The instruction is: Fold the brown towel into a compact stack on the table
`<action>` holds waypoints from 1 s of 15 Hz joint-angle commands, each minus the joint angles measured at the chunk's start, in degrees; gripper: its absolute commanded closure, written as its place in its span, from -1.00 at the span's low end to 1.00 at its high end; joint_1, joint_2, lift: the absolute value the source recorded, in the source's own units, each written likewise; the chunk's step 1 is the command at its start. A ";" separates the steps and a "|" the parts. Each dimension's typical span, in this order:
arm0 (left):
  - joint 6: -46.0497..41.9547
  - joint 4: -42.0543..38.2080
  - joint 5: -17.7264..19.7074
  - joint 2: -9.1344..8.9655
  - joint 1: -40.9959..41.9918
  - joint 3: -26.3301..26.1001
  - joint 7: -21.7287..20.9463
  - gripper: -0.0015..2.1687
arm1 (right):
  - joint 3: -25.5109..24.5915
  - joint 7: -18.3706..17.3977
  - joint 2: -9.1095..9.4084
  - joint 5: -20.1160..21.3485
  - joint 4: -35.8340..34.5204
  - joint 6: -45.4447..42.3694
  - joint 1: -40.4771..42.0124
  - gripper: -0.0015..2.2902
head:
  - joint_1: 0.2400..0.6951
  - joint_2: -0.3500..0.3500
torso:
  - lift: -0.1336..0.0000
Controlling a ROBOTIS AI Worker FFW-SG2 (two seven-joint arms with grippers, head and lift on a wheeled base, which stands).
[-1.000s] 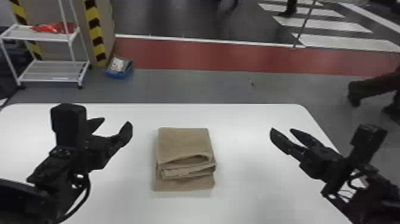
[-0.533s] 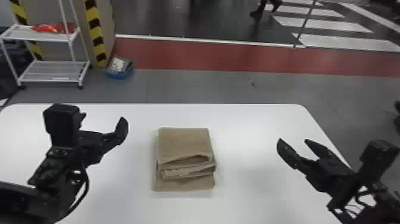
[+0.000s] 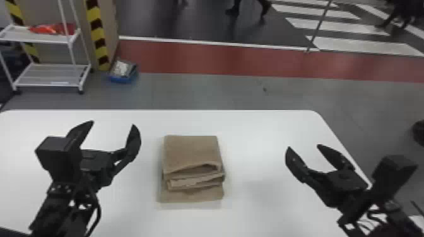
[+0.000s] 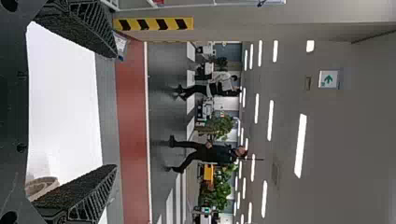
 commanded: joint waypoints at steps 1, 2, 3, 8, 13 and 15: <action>-1.01 0.02 -0.89 0.27 0.61 -1.00 0.32 -0.96 | 2.29 -0.01 0.05 1.03 -0.10 -0.73 1.59 -0.93 | 1.00 -0.50 | -0.87; -0.13 -0.59 -0.89 0.62 1.14 -1.18 0.15 -0.96 | 2.46 -0.01 0.05 1.03 -0.19 -0.73 1.76 -0.93 | 1.00 -0.48 | -0.87; 0.22 -1.12 -0.81 1.24 1.58 -1.26 -0.03 -0.96 | 2.55 -0.01 0.05 1.39 -0.36 -0.55 1.85 -0.93 | 1.00 -0.45 | -0.87; 0.92 -3.67 -0.37 2.99 3.95 -1.09 0.15 -0.96 | 4.05 0.52 0.05 4.11 -0.45 -0.73 2.47 -0.93 | 1.00 -0.44 | -0.87; 1.28 -4.37 0.51 3.08 4.22 -1.00 -0.03 -0.96 | 4.13 1.22 0.05 4.99 -0.80 -2.66 3.43 -0.93 | 1.00 -0.40 | -0.87; 1.10 -4.28 1.30 3.17 3.95 -1.00 -0.12 -0.96 | 4.05 1.22 0.05 5.69 -0.71 -4.24 3.52 -0.93 | 1.00 -0.40 | -0.87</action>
